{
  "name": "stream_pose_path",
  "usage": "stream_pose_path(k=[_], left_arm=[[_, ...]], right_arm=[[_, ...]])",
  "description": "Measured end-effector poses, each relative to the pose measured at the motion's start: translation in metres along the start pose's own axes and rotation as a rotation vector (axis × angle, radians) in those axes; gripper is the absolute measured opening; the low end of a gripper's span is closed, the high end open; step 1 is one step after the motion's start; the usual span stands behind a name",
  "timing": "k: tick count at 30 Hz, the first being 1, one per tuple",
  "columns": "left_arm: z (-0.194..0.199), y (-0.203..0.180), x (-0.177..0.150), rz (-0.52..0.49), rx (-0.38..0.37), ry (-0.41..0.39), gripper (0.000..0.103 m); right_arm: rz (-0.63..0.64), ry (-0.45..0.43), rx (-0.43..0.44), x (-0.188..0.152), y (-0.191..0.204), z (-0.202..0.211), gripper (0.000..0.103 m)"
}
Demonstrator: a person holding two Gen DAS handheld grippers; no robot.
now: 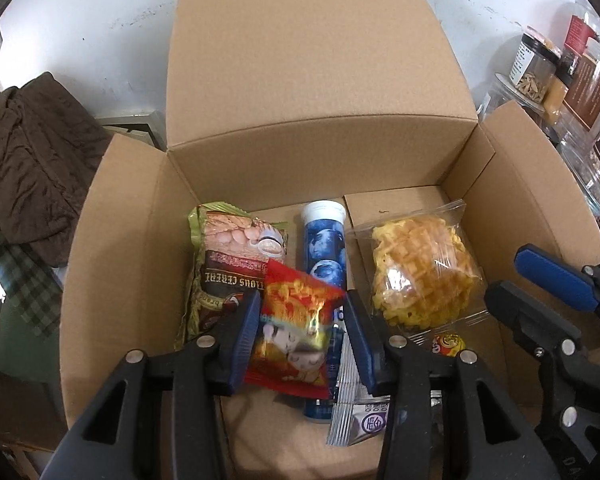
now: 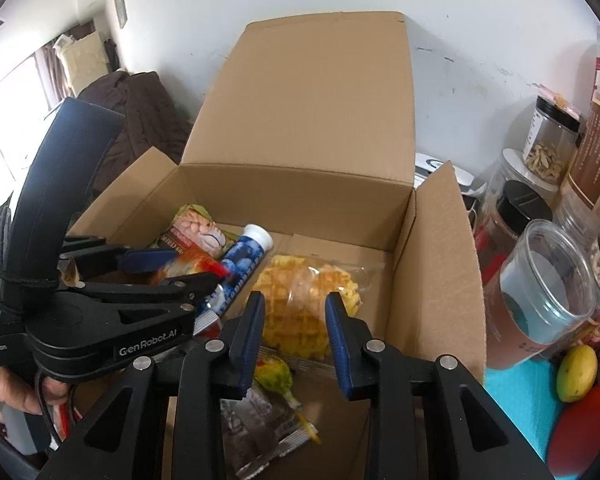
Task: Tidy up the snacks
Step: 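Lower the candy packet into the box and open the left tool while the right tool releases the lollipop, then withdraw both tools from the box toward the white pastry bag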
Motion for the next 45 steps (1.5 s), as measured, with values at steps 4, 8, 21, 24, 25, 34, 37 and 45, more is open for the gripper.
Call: stream_pose_path(k=[4, 8, 21, 24, 25, 34, 37, 45], left_arm=[[0.004, 0.001, 0.0, 0.012, 0.001, -0.017, 0.043], [0.02, 0.002, 0.002, 0.023, 0.01, -0.052, 0.043], [0.095, -0.001, -0.003, -0.014, 0.058, -0.198, 0.043], [0.117, -0.005, -0.01, -0.029, 0.053, -0.228, 0.043], [0.124, -0.006, -0.011, -0.031, 0.052, -0.238, 0.043], [0.195, -0.015, -0.031, -0.03, 0.051, -0.34, 0.043], [0.22, -0.019, -0.042, -0.035, 0.057, -0.386, 0.043], [0.269, -0.026, -0.076, -0.036, 0.036, -0.453, 0.043]], right_arm=[[-0.002, -0.015, -0.004, 0.001, -0.001, 0.005, 0.031], [-0.007, -0.032, -0.006, 0.001, 0.0, 0.013, 0.031], [0.013, -0.145, -0.015, 0.008, 0.018, 0.063, 0.031], [0.018, -0.175, -0.002, 0.007, 0.025, 0.082, 0.031], [0.022, -0.183, 0.002, 0.006, 0.027, 0.088, 0.031], [0.06, -0.27, 0.014, -0.001, 0.048, 0.153, 0.038], [0.076, -0.298, 0.003, -0.006, 0.055, 0.175, 0.042], [0.084, -0.37, -0.005, -0.029, 0.069, 0.233, 0.056]])
Point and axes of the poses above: each gripper's, at about its wrist camera, not at the fingertips, and z roughly against the way its jaws point, y to its left, x to its top, the point moved 5 cm from there along -z, roughly the way its jaws point, and after that the axes turned 7 degrees about -z, right-handed, at the moved point
